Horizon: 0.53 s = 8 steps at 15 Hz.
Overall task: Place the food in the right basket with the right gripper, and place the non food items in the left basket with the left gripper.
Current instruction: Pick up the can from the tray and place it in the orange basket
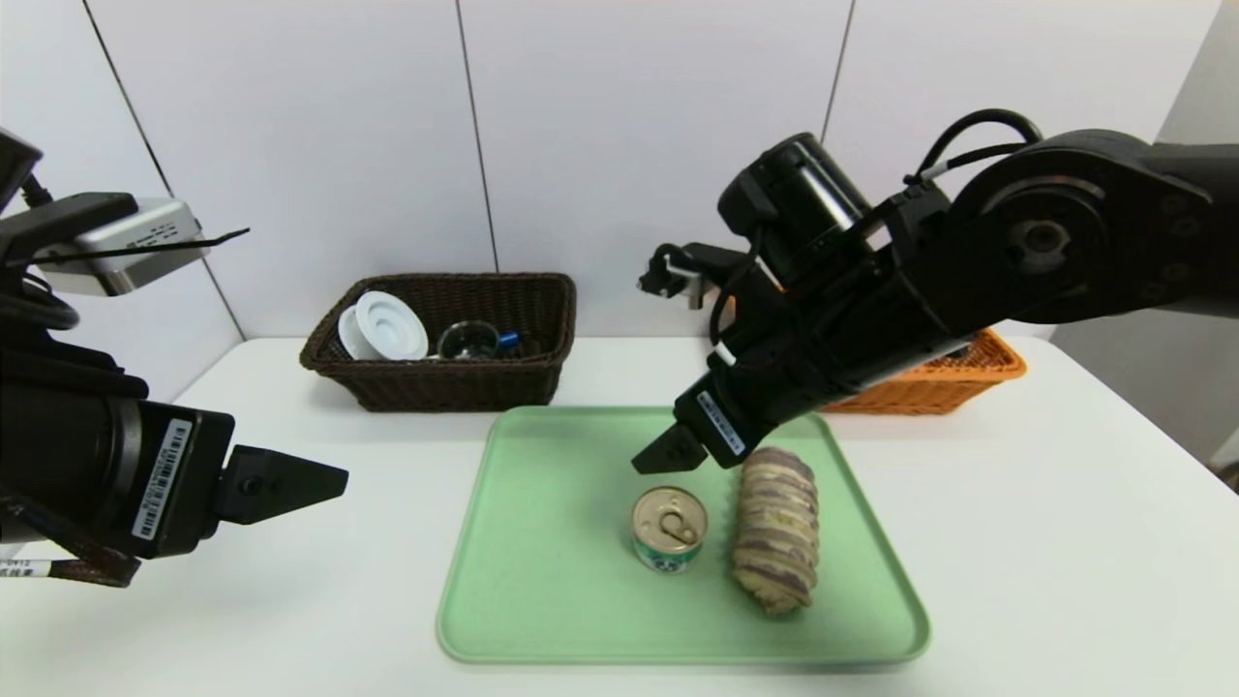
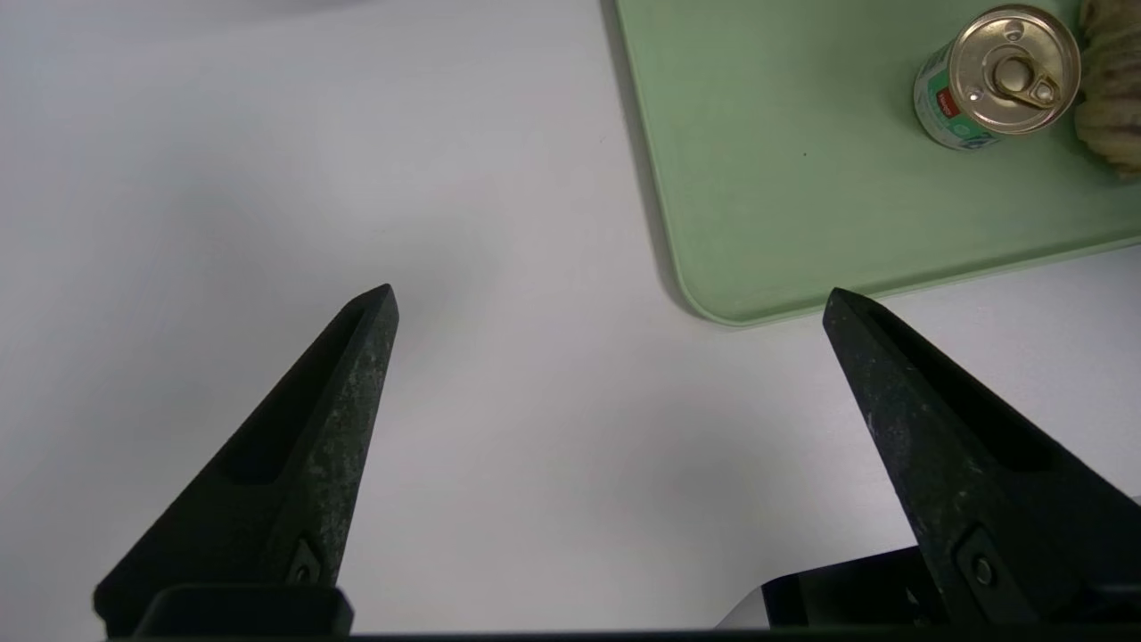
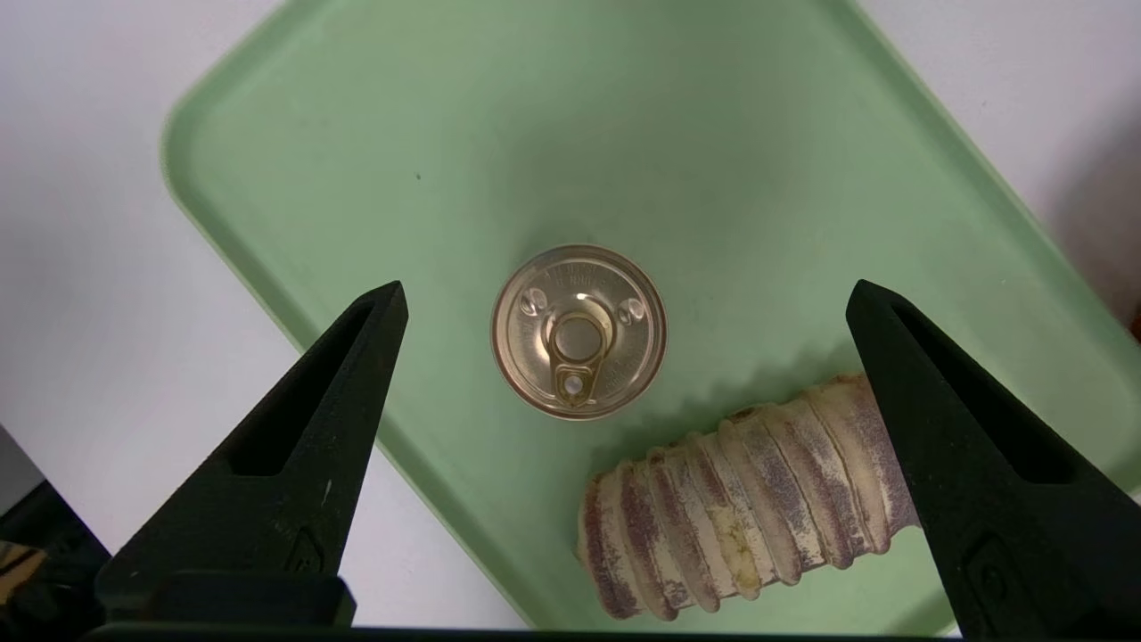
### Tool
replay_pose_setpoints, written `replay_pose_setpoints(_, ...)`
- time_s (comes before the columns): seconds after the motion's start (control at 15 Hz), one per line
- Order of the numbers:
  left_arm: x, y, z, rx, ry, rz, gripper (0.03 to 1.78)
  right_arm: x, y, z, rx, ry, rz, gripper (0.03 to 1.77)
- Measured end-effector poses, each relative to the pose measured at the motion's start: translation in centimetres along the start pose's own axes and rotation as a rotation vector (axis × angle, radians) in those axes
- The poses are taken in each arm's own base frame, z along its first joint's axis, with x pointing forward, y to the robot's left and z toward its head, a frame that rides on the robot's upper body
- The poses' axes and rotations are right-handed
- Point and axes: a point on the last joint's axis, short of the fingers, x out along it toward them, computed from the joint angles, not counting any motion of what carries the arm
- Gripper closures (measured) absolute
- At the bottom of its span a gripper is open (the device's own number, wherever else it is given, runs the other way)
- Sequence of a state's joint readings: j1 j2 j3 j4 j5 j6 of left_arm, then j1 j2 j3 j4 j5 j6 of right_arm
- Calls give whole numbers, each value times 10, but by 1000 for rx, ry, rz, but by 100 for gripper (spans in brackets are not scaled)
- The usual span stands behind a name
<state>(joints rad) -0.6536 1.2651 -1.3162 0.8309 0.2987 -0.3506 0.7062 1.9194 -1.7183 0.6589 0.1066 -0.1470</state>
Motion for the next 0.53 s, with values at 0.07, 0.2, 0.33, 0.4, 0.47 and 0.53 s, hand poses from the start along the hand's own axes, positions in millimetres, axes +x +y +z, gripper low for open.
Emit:
replay_pose_setpoints(0.07,0,0,0,-1,-3,-1,12,5,1,1,-6,31,2,10)
replay_pose_setpoints(0.2,0,0,0,-3,-5,-2,12,15,2,2,-11,89,3,10)
replay_pose_setpoints(0.33,-1,0,0,-3,-5,-3,12,28,6,2,-19,142,-3,10)
replay_pose_setpoints(0.4,-1,0,0,-2,-6,-3,12,35,8,2,-26,159,-2,10)
replay_pose_setpoints(0.47,-1,0,0,-3,-8,-3,12,42,10,1,-33,179,2,10)
replay_pose_setpoints(0.53,-1,0,0,-4,-9,-3,12,47,13,-1,-43,207,4,10)
